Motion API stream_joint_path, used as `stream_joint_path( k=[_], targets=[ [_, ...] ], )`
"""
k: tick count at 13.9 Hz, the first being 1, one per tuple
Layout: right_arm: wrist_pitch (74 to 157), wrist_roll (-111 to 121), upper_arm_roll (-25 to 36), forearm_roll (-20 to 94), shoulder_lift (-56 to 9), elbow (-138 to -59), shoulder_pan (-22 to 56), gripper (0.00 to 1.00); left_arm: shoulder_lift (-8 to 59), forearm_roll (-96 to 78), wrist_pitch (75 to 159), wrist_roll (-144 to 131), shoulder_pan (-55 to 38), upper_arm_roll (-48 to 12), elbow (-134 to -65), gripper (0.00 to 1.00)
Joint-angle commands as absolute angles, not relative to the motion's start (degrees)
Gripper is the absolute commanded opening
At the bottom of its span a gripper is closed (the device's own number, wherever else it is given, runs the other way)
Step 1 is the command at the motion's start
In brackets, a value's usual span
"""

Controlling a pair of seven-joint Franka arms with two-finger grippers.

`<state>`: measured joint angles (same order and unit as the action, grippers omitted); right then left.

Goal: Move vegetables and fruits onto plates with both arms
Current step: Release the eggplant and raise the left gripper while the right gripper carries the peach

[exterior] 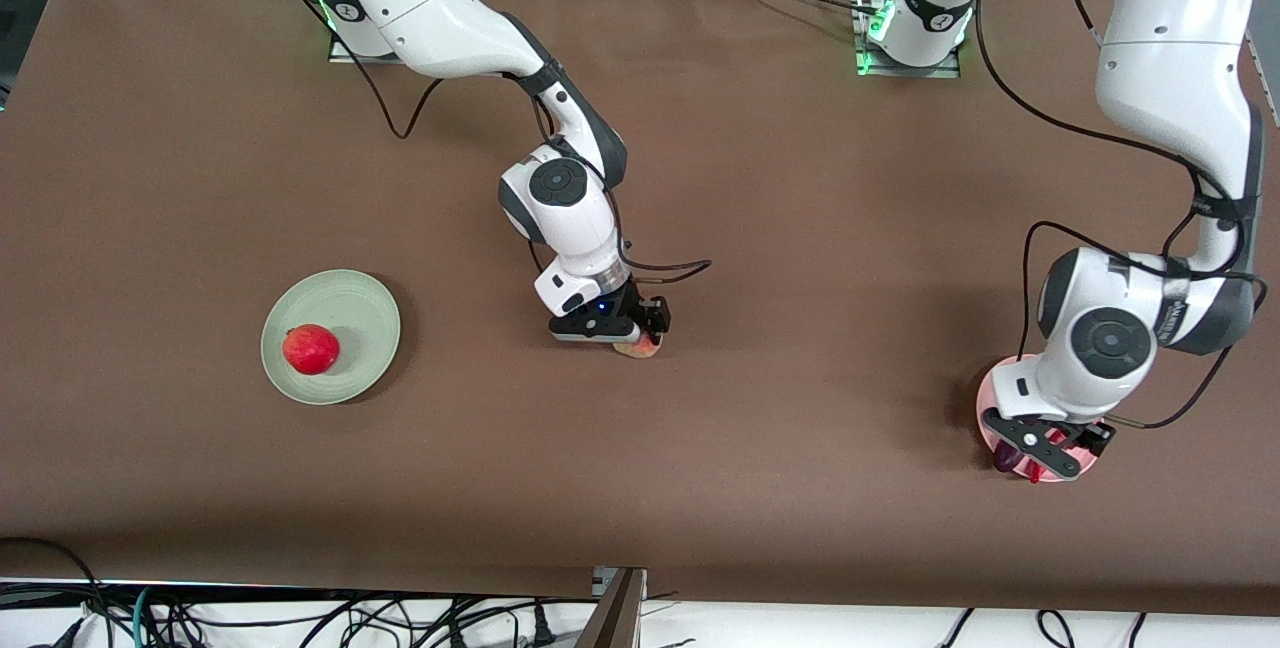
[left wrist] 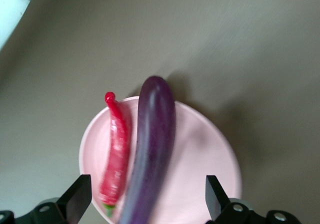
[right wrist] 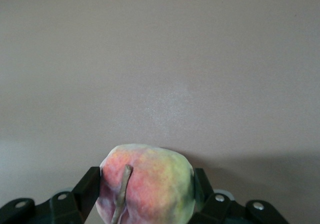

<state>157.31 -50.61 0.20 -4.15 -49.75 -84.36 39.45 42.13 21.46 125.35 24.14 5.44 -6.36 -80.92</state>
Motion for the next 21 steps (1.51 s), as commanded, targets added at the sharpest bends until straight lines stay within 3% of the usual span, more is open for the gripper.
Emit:
stream_joint_path(
  k=[1,7,10,13,15,16,18,21],
  targets=[
    [156.89,-50.63,1.67,-5.45,-49.58,-84.2,39.55,0.35,36.14,12.41,117.19,24.52,4.93,-6.77,-81.04,1.0],
    [136.1,-39.31,2.29,-4.49,-40.36,-84.2,33.24,0.35,23.93,1.86,100.4,14.17,4.57,-8.08,-80.86,1.0],
    [124.57,-23.61,2.28,-2.99,-37.36,-84.2,27.27,0.34,18.38,1.49,98.53,5.57,4.57,-9.14,-80.77,1.0],
    [118.58,-10.14,2.37,-2.72,-36.56,-84.29,21.02,0.33,12.41,1.85,91.6,-4.71,4.57,-9.67,-80.77,1.0],
    [116.47,-5.73,2.55,-2.72,-36.56,-84.37,18.65,0.33,9.86,2.45,93.59,-6.07,3.79,-8.62,-83.13,1.0],
    [116.02,-3.97,2.55,-2.72,-36.65,-84.72,17.24,0.33,7.41,1.76,98.74,-5.54,2.13,-5.22,-86.1,1.0],
    [116.02,1.47,2.46,-2.72,-37.35,-85.08,13.82,0.33,-2.33,1.84,102.91,-6.06,-2.1,-1.93,-99.17,1.0],
    [116.19,5.01,2.37,-2.64,-38.4,-85.78,10.64,0.33,-3.96,1.85,99.95,-6.42,-3.07,-1.41,-100.46,1.0]
  ],
)
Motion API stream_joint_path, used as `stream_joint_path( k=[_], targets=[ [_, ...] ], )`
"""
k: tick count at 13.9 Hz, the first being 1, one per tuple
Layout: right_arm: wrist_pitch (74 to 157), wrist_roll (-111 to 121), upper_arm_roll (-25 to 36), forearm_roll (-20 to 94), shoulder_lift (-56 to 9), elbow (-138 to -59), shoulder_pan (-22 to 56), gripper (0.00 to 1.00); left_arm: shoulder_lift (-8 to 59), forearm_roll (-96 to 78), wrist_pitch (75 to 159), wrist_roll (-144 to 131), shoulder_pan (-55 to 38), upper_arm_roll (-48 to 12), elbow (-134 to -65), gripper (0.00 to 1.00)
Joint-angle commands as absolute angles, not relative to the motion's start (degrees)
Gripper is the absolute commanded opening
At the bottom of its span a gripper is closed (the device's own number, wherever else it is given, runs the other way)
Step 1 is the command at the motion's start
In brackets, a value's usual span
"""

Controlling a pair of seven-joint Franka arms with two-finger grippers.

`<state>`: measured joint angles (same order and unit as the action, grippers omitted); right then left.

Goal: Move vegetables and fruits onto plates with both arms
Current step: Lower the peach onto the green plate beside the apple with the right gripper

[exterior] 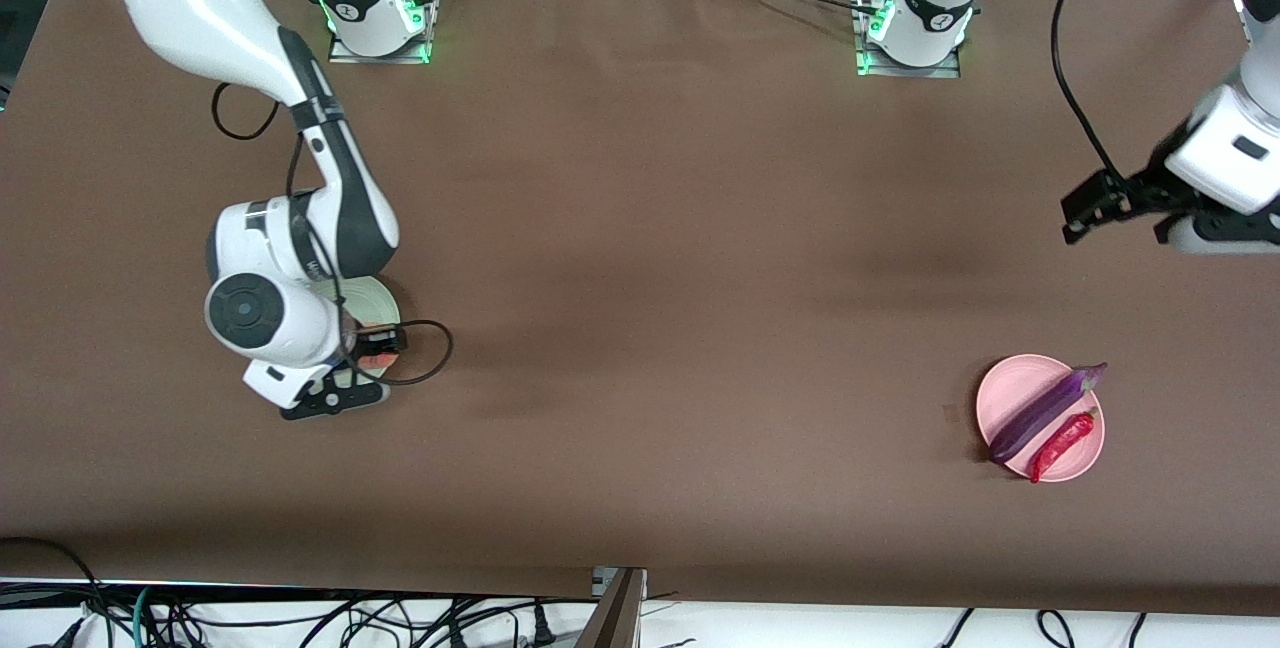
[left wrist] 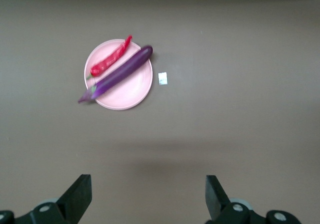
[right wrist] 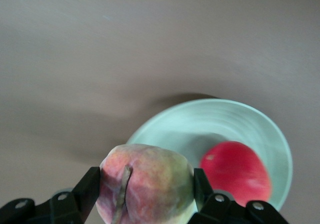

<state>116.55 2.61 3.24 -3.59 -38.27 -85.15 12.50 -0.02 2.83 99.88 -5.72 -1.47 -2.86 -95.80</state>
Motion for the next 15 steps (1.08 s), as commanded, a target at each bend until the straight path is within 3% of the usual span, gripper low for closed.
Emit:
stream_joint_path(
  k=[1,6,7,8,9,10,15],
  targets=[
    [116.37,4.84,2.37,-2.64,-39.1,-85.78,10.63,0.33,-3.35,1.85,99.58,-6.24,-2.73,-1.41,-100.46,1.0],
    [117.77,4.48,2.29,0.79,-42.1,-85.96,10.72,0.34,-2.72,1.67,98.79,-6.5,-2.29,-1.85,-99.4,1.0],
    [117.77,4.48,2.29,0.7,-42.1,-86.04,10.72,0.39,-2.72,1.58,97.74,-6.42,-2.29,-1.85,-99.32,1.0],
    [117.69,4.48,2.37,0.7,-42.19,-86.13,10.72,0.59,-2.81,1.5,97.04,-6.5,-2.29,-1.93,-99.32,1.0],
    [117.51,4.92,2.37,0.7,-42.1,-86.05,10.55,0.87,-2.73,0.71,96.6,-6.5,-2.29,-1.93,-99.23,1.0],
    [117.25,5.27,2.46,0.7,-41.84,-85.7,10.11,1.0,-2.81,-0.34,96.42,-6.68,-2.2,-1.85,-99.23,1.0],
    [112.87,5.62,2.46,0.35,-33.16,-85.25,9.14,1.0,-2.81,-0.26,96.42,-7.21,-2.11,-2.11,-99.23,1.0]
  ],
)
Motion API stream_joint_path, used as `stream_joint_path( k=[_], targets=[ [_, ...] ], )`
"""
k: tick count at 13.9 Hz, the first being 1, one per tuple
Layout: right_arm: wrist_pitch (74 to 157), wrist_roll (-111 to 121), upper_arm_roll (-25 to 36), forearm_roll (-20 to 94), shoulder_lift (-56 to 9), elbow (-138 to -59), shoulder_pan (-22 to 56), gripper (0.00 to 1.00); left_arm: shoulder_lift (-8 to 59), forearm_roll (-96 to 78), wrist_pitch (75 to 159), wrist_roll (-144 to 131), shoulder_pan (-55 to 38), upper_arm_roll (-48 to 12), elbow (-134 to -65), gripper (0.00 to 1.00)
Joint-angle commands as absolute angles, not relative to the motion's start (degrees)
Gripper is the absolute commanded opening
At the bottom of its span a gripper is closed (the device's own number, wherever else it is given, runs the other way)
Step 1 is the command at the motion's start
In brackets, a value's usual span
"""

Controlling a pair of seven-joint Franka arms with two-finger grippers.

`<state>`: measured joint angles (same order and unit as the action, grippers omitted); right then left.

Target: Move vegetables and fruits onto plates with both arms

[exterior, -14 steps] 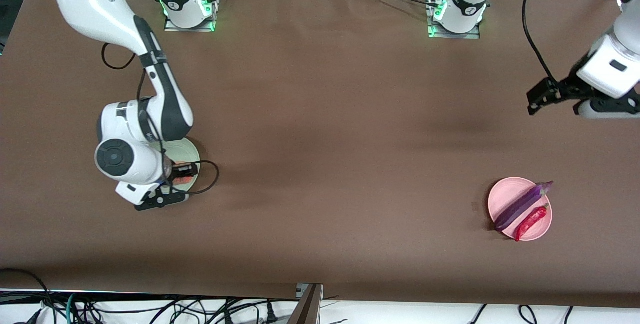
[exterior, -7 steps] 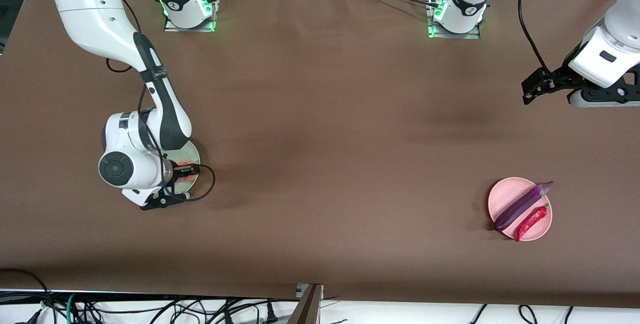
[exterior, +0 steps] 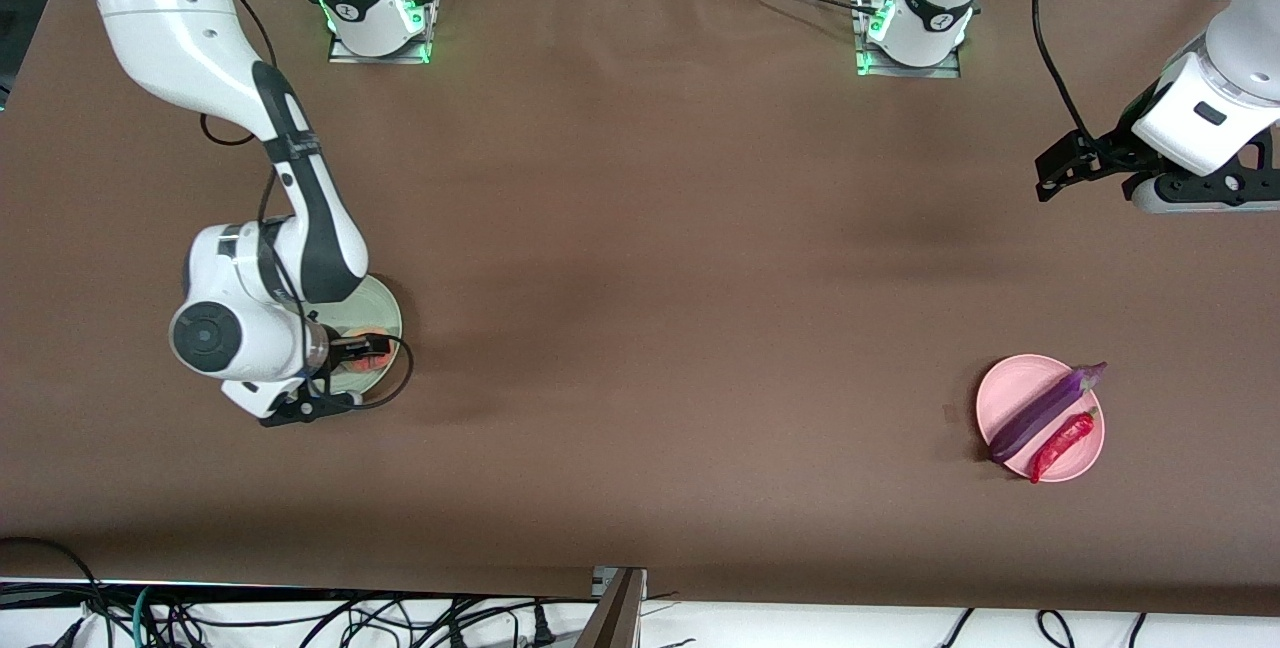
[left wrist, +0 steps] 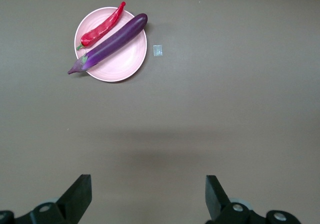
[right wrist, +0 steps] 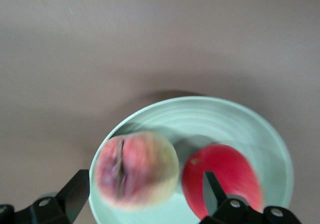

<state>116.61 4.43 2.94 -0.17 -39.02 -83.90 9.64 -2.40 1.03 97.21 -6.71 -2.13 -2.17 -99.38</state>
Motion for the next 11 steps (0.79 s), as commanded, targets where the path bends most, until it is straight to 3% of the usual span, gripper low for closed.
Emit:
stream_joint_path(
  k=[1,11],
  targets=[
    [110.5,5.62,2.55,0.35,-31.31,-85.25,9.14,1.0,-2.81,-0.26,96.42,-7.21,-2.11,-2.02,-99.23,1.0],
    [92.66,4.66,3.52,0.09,-12.32,-85.34,8.88,1.0,-2.73,-0.09,95.27,-7.47,-2.11,-2.11,-99.14,1.0]
  ],
)
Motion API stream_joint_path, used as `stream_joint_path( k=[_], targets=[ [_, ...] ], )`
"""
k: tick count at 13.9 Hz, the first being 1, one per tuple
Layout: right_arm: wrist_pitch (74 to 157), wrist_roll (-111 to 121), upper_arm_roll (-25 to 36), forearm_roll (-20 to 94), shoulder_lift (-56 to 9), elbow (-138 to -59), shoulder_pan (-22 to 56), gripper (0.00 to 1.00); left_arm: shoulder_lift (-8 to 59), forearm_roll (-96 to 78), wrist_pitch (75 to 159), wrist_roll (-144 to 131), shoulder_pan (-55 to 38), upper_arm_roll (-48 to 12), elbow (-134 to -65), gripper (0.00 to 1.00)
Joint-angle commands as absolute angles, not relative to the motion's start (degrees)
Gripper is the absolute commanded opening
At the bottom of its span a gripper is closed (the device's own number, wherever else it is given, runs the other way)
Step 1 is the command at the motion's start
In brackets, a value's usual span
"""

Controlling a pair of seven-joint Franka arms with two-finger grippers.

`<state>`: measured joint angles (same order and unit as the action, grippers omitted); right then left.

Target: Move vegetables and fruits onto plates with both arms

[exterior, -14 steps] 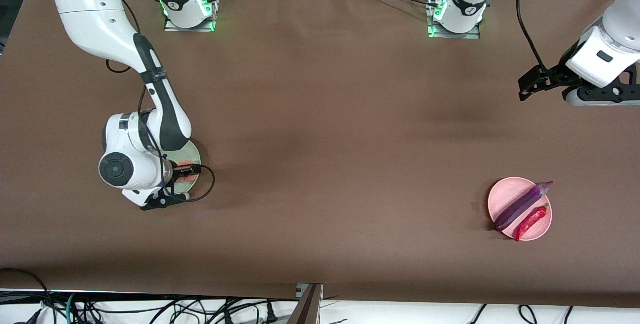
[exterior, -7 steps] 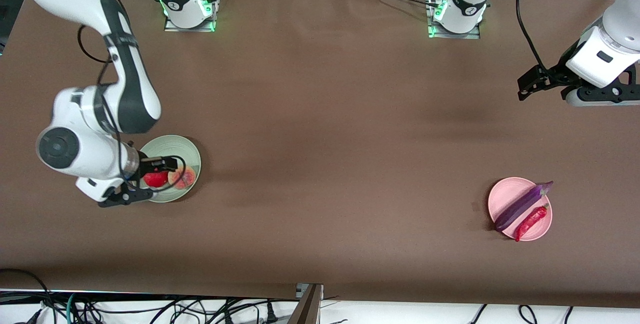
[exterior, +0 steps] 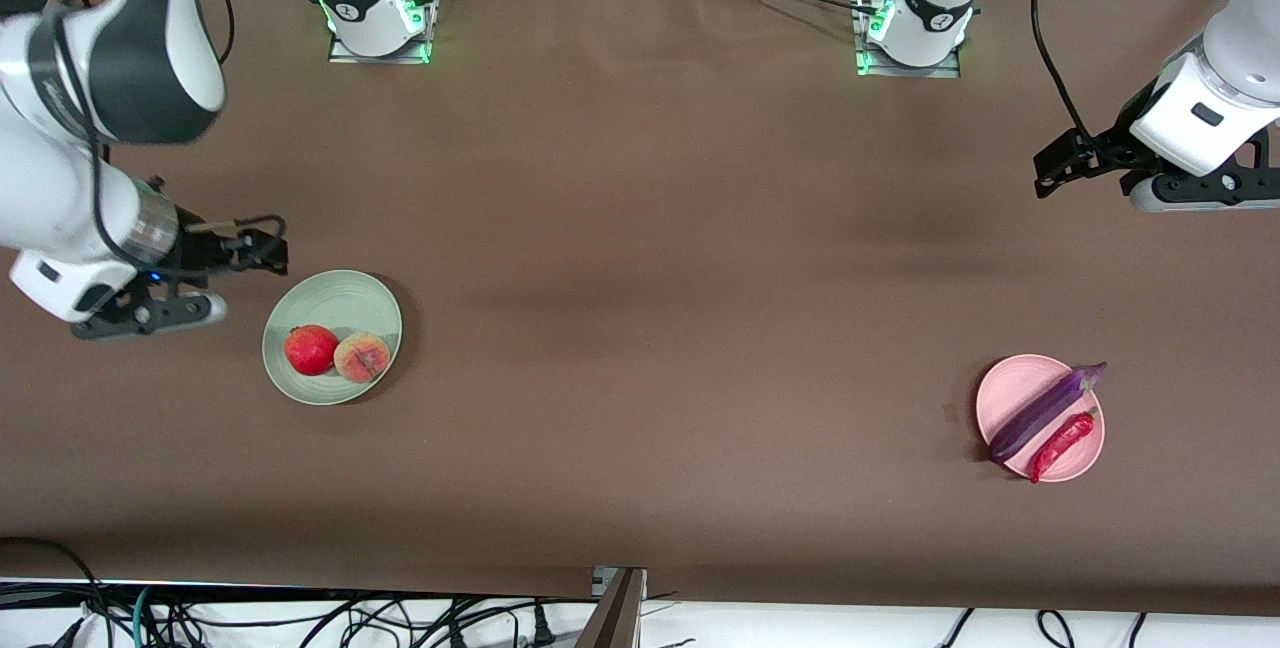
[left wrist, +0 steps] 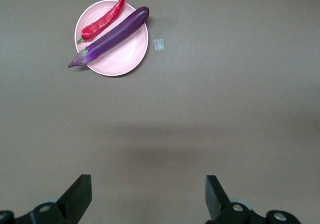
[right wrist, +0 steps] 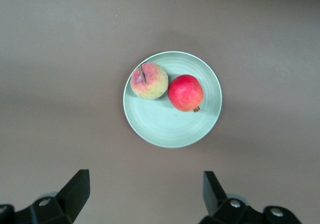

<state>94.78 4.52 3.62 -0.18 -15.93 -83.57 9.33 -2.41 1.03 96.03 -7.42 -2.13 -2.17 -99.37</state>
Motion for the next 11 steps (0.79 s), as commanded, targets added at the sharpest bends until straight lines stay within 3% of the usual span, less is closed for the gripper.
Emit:
stream_joint_path(
  k=[1,5,11],
  targets=[
    [90.81,4.66,3.08,0.0,-10.74,-85.34,8.88,1.0,-2.72,-0.09,95.27,-7.47,-2.11,-2.11,-99.14,1.0],
    [84.3,5.18,2.29,-1.92,-6.86,-86.04,8.79,1.0,-2.72,0.0,95.27,-7.47,-2.11,-2.02,-98.88,1.0],
    [83.14,5.62,2.28,-3.08,-1.67,-87.36,7.39,1.0,-2.64,0.09,95.19,-7.21,-2.11,-2.02,-98.88,1.0]
  ],
)
